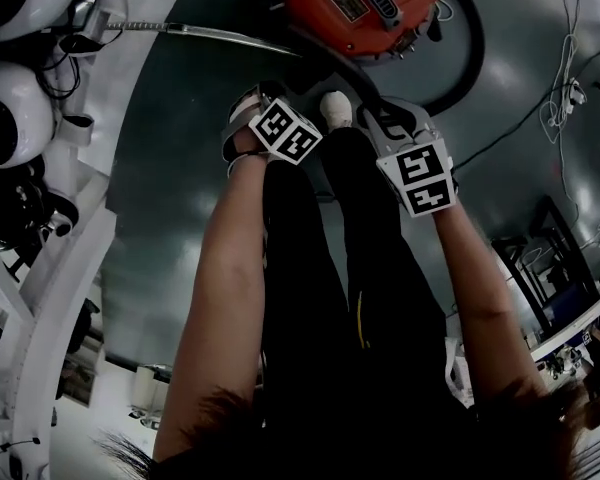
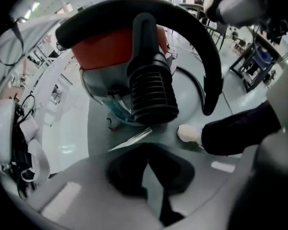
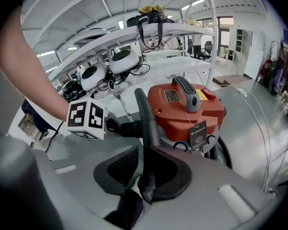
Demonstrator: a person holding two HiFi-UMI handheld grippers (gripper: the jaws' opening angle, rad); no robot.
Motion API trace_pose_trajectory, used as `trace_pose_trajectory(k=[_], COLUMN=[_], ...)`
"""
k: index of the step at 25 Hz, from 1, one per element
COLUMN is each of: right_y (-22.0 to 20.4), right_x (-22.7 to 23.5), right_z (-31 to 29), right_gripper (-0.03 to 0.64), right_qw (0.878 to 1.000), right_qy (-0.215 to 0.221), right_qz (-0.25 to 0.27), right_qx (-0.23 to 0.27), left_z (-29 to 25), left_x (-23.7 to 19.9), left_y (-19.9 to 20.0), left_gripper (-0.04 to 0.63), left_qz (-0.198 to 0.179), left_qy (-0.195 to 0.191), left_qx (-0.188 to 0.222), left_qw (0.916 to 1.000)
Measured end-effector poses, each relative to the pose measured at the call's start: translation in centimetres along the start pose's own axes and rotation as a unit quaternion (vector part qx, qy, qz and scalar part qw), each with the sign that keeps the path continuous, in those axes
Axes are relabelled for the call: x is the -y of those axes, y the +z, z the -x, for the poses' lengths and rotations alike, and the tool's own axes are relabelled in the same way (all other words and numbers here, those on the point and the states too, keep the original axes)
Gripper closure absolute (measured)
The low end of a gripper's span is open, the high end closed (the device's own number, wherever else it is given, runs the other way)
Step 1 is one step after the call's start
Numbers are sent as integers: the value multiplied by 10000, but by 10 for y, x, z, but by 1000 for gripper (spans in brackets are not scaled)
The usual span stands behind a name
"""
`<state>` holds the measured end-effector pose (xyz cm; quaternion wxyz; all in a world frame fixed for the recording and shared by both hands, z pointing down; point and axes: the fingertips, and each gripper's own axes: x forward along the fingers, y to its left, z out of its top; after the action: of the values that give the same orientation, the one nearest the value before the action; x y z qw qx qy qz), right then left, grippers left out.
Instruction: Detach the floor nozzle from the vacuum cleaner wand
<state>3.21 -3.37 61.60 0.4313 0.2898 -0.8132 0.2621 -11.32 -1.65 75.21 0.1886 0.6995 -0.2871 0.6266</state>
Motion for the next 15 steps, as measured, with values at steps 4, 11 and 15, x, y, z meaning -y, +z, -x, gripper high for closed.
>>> trace_pose_trajectory(k=[4,11,15], right_y=[-1,24,38], right_x=[-10,-52,-69], right_z=[6,-1,6], right_gripper=[585,617,618], right_qw=[9989,9943,9881], right_qy=[-359,-640,-738], right_qz=[-241,-703,-1174], right_qx=[206,474,664], left_z=[32,95,129], left_x=[-4,-18,-26], left_y=[3,-3,-2], left_gripper=[586,586,586], left_qz=[152,705,1274], left_qy=[-215,-480,-558], left_qx=[935,1714,2085], left_qw=[9953,9815,9681])
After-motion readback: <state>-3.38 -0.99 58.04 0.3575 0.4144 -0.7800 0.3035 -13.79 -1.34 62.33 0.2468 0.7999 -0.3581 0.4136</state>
